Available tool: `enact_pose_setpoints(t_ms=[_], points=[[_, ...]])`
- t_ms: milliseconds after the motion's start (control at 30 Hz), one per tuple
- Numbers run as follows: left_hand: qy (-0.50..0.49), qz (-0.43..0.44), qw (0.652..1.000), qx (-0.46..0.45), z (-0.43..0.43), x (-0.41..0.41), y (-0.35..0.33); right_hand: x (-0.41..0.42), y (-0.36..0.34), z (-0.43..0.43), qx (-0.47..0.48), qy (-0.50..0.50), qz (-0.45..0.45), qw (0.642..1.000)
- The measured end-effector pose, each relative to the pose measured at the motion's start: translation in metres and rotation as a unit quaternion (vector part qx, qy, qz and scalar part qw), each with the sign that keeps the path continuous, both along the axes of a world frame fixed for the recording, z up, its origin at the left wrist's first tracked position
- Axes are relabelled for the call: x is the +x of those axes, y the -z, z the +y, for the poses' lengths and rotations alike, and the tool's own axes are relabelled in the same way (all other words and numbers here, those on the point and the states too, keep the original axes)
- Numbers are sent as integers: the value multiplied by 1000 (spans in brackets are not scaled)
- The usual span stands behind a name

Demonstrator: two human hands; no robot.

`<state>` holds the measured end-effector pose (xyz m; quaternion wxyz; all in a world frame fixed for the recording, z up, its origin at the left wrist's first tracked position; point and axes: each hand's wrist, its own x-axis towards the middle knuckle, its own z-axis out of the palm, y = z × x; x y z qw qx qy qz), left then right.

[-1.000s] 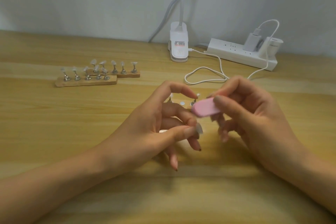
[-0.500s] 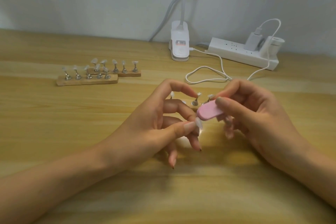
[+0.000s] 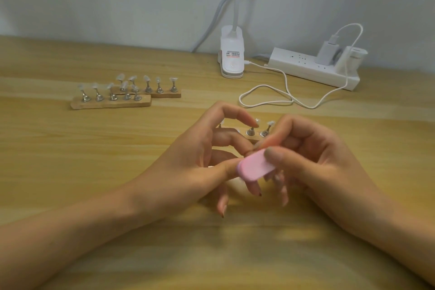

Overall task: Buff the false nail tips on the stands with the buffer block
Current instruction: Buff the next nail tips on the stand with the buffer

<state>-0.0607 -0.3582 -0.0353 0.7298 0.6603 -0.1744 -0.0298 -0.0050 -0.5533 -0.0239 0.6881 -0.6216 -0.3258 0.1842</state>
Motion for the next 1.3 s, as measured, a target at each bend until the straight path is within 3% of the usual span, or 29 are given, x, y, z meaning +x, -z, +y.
enact_pose_setpoints(t_ms=[133, 267, 567, 667, 767, 1067, 1200, 1300], points=[[1, 7, 1000, -13, 1, 0, 0, 3, 0, -3, 1, 55, -5, 998], [-2, 13, 1000, -14, 1, 0, 0, 0, 2, -3, 10, -8, -8, 1000], [6, 15, 1000, -26, 1, 0, -2, 2, 2, -2, 3, 32, -27, 999], [5, 19, 999, -25, 1, 1, -3, 2, 1, -2, 10, -22, -38, 999], [13, 20, 999, -33, 2, 1, -3, 3, 3, -1, -2, 34, -43, 998], [26, 25, 999, -34, 2, 1, -4, 3, 2, -1, 7, -13, -56, 998], [29, 25, 999, -38, 2, 1, -3, 7, 2, -3, 3, 52, -38, 998], [31, 20, 999, -34, 2, -1, -3, 12, 2, -7, 21, 37, -24, 999]])
